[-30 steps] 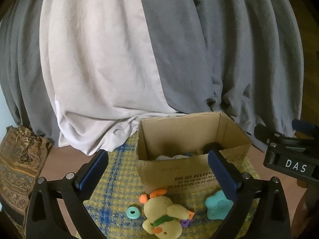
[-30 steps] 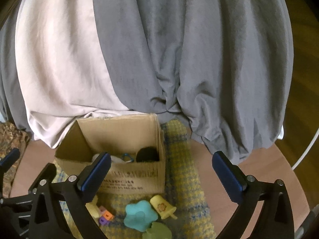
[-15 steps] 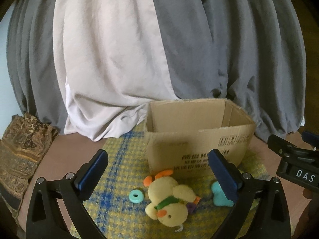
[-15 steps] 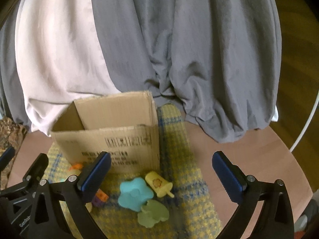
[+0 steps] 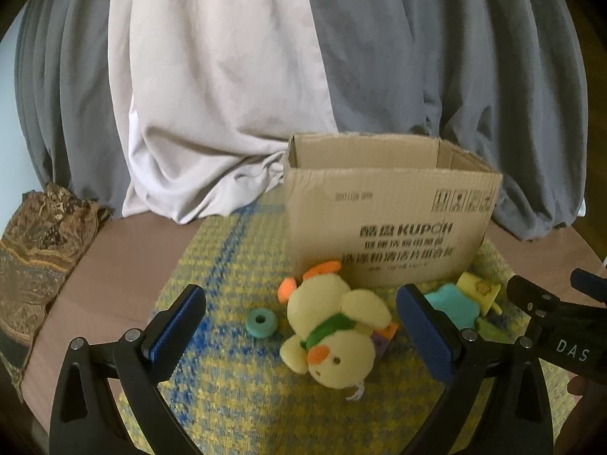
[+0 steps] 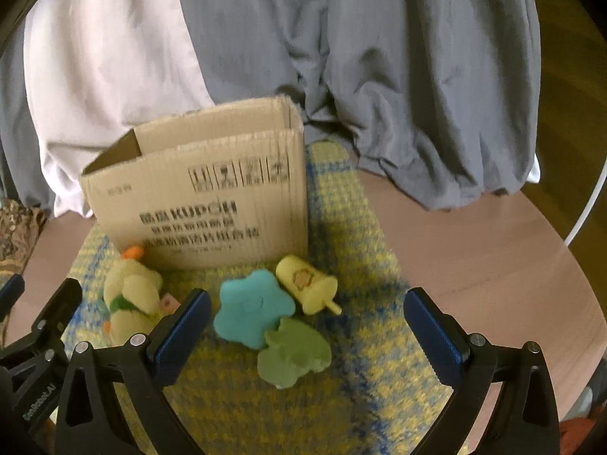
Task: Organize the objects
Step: 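Grasp the yellow plush duck with the left tool while the right tool grasps the green frog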
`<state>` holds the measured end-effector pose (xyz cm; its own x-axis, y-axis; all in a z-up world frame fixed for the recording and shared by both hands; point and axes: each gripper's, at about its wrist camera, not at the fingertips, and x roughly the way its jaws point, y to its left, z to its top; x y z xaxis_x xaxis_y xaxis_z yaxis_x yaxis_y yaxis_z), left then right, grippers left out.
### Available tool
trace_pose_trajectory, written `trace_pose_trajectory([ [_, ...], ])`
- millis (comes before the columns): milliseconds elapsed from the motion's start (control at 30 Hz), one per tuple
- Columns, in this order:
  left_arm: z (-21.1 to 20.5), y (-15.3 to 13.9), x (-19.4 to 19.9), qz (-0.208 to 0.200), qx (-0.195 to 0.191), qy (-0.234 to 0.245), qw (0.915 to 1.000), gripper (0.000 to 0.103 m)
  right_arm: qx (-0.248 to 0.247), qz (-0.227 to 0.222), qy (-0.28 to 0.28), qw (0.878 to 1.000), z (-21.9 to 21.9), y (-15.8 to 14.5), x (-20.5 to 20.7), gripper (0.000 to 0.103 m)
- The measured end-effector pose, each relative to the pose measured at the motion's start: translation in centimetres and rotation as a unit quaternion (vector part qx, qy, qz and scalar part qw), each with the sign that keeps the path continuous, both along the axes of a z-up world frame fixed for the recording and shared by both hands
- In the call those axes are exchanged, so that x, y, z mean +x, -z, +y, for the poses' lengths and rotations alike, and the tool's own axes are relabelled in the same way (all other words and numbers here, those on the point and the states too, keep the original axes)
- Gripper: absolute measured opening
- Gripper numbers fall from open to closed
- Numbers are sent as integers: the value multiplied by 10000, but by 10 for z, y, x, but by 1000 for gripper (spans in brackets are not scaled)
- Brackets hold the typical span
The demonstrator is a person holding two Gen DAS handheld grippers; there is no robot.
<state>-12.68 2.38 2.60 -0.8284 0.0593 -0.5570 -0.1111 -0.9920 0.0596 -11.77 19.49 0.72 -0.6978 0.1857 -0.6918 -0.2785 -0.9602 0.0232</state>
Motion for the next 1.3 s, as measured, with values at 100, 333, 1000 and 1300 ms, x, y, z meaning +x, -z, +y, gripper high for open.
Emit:
trace_pose_trajectory([
  [100,-2,11,-1,-124,39,-14,9999,102,1,-89,3,10000,-2,9,1,102],
  [333,1,33,-3,-352,50,67,9993,102,5,-285,28,9996,-1,29,3,102],
  [1000,12,72,-23,-916,73,178,9956,93,-214,-887,-33,9958,-1,77,-10,102],
  [1300,22,86,-36,-1261,102,299,9915,58,-348,-1028,-74,9941,5,91,-19,100],
])
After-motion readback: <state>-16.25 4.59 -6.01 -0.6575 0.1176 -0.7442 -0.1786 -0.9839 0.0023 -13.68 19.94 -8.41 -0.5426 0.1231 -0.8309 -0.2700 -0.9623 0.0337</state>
